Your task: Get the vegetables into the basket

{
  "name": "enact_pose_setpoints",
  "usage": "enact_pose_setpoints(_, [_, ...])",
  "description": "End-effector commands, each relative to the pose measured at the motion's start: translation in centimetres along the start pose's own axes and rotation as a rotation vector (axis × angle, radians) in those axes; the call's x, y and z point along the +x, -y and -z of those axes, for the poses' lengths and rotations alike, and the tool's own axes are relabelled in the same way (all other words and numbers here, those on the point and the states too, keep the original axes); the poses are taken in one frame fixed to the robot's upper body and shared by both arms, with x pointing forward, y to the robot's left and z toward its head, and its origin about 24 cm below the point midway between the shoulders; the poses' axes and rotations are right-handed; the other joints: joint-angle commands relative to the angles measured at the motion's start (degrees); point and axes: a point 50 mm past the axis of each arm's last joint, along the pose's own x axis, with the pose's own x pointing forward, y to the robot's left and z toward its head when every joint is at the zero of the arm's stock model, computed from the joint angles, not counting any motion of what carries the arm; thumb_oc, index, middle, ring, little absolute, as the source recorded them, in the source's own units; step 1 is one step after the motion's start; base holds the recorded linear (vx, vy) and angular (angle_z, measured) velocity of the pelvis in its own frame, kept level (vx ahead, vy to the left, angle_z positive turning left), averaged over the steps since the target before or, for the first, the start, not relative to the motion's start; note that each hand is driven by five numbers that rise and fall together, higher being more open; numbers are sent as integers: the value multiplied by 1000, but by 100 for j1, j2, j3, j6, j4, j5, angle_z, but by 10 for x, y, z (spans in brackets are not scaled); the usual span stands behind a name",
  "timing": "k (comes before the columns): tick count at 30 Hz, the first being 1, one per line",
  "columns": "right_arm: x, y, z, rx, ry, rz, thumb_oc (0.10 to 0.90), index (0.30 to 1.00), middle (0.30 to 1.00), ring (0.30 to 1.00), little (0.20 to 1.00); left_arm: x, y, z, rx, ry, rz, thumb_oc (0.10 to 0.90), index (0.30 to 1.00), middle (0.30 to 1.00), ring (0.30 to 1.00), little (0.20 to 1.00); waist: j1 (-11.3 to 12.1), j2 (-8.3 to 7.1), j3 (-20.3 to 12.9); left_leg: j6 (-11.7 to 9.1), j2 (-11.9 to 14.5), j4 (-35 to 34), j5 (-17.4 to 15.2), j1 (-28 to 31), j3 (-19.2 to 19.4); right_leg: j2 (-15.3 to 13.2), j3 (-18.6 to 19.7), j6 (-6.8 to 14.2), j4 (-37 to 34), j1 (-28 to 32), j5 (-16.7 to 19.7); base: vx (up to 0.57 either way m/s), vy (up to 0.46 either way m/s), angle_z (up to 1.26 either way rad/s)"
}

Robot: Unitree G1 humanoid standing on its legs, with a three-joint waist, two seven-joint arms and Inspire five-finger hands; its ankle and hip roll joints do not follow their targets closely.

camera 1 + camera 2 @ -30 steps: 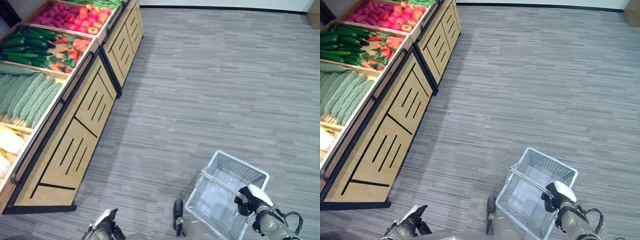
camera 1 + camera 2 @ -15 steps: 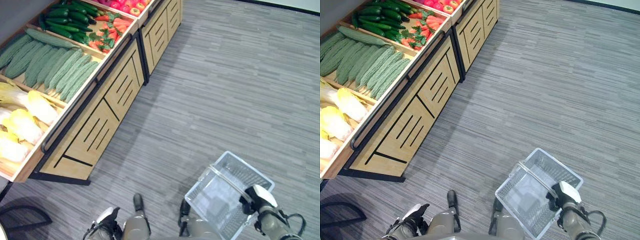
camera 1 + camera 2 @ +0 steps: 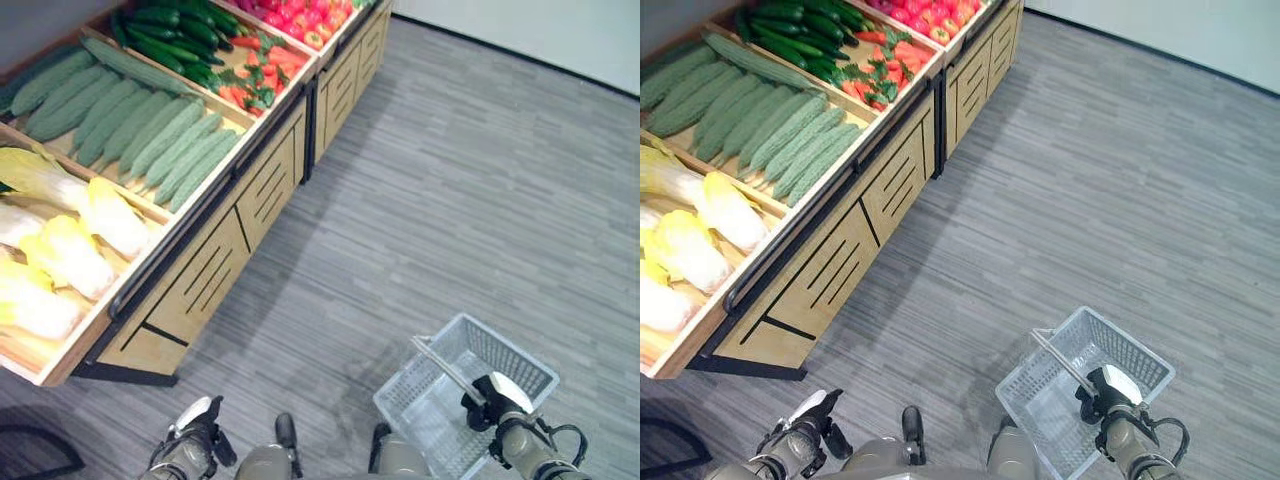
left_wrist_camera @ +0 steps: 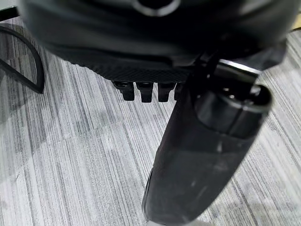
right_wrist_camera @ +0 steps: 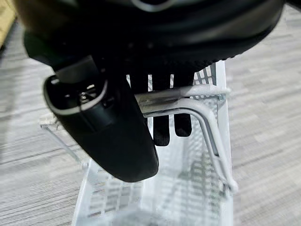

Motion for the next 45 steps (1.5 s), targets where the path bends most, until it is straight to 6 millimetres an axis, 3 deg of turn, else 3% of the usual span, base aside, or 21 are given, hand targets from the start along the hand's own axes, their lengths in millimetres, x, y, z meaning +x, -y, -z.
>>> enact_pose_setpoints(1, [6,28,-4,-19,44,102,400,300,300,300,300,0,-3,4,-64,-19,-20,900,1000,1000,1000,1000,-62,75,147,-422,335,311,-73,-281,-297,377,252,112,-1218,349,858,137,44,20])
enact_pose_setpoints(4, [7,31,-10,-23,75,113,400,300,300,300,300,0,-3,1,-68,-14,-21,900,1000,1000,1000,1000,-286,116,238,-402,169,325,-203,-74,-677,878,963,88,-1463,4,766,225,17,50])
enact_pose_setpoints(8, [7,34,-8,-30,78,124,400,300,300,300,300,1,-1,-5,-74,3,-18,900,1000,1000,1000,1000,-414,133,280,-405,11,429,-398,96,-1076,1060,1180,79,-1710,-188,960,196,-54,103])
enact_pose_setpoints(11, [5,33,-3,-26,68,117,400,300,300,300,300,0,3,-5,-78,1,-2,900,1000,1000,1000,1000,-491,158,264,-442,-29,475,-485,221,-1429,1112,1153,35,-1606,-200,959,197,-124,76])
enact_pose_setpoints(14, [4,34,0,-25,62,116,400,300,300,300,300,-1,7,-4,-77,-8,7,900,1000,1000,1000,1000,-478,192,207,-488,9,470,-497,276,-1539,1115,1073,-33,-1592,-103,908,156,-157,51])
enact_pose_setpoints(18, [2,37,10,-29,34,113,400,300,300,300,300,-3,17,3,-95,-51,33,900,1000,1000,1000,1000,-449,321,61,-755,273,679,-376,324,-1833,1187,659,-277,-1446,76,623,197,-237,53])
enact_pose_setpoints(23, [-1,40,20,-23,0,115,400,300,300,300,300,-3,20,-2,-86,-44,43,900,1000,1000,1000,1000,-429,405,76,-945,330,1124,-146,100,-1982,1119,333,-427,-1373,245,429,100,-175,43])
enact_pose_setpoints(25, [-3,41,28,-20,-25,117,400,300,300,300,300,-2,19,-8,-58,-22,42,900,1000,1000,1000,1000,-447,431,128,-1023,369,1485,10,-120,-1795,1002,116,-500,-1341,400,293,45,-132,84])
enact_pose_setpoints(26, [-5,41,36,-12,-56,121,400,300,300,300,300,-2,19,-12,-44,-10,44,900,1000,1000,1000,1000,-451,427,190,-1047,555,1604,229,-361,-1446,832,-88,-538,-1348,562,244,29,-72,117])
enact_pose_setpoints(28, [-13,34,54,11,-130,123,400,300,300,300,300,0,15,-18,-12,11,31,900,1000,1000,1000,1000,-505,484,198,-1041,1007,1046,402,-691,-709,580,-476,-473,-1503,797,174,45,-38,101])
enact_pose_setpoints(29, [-13,34,54,11,-131,122,400,300,300,300,300,0,15,-18,-12,11,31,900,1000,1000,1000,1000,-511,483,191,-1042,1000,1021,413,-682,-715,574,-486,-471,-1508,803,169,98,65,129])
enact_pose_setpoints(31, [-16,30,57,15,-135,122,400,300,300,300,300,0,14,-17,15,12,21,900,1000,1000,1000,1000,-538,620,162,-1153,1347,594,860,-924,-452,505,-637,-417,-1462,903,41,178,153,106])
enact_pose_setpoints(34, [-16,28,57,18,-139,119,400,300,300,300,300,-1,18,-12,27,0,28,900,1000,1000,1000,1000,-523,690,120,-1218,1532,441,1035,-916,-285,429,-650,-380,-1407,1078,-92,209,194,9])
enact_pose_setpoints(38, [-16,22,54,2,-135,100,400,300,300,300,300,-2,18,-8,19,-6,27,900,1000,1000,1000,1000,-444,675,81,-1192,1457,430,943,-839,-290,323,-516,-302,-1474,1240,-79,184,245,-30])
enact_pose_setpoints(40, [-15,14,52,18,-160,81,400,300,300,300,300,-1,12,-6,22,-3,12,900,1000,1000,1000,1000,-356,457,51,-1006,1160,639,614,-914,-123,-61,-343,-59,-1622,1312,304,235,490,-23])
enact_pose_setpoints(41, [-13,13,48,28,-161,86,400,300,300,300,300,-1,12,-10,25,15,0,900,1000,1000,1000,1000,-307,320,67,-890,984,760,450,-992,-54,-263,-238,63,-1651,1249,715,125,395,-7])
enact_pose_setpoints(43, [-11,9,42,26,-145,75,400,300,300,300,300,-1,14,-11,27,25,0,900,1000,1000,1000,1000,-306,242,76,-837,908,833,361,-1048,-8,-344,-167,121,-1668,1181,908,45,249,-25])
enact_pose_setpoints(44, [-8,2,27,41,-107,64,400,300,300,300,300,-2,10,-1,17,-4,-16,900,1000,1000,1000,1000,-230,94,142,-759,799,899,223,-1101,-4,-449,-102,194,-1702,1096,1260,13,185,-32])
enact_pose_setpoints(45, [-6,2,24,46,-100,64,400,300,300,300,300,-2,9,1,13,-9,-21,900,1000,1000,1000,1000,-199,62,160,-739,776,889,206,-1123,1,-459,-61,213,-1693,1037,1379,13,183,-19])
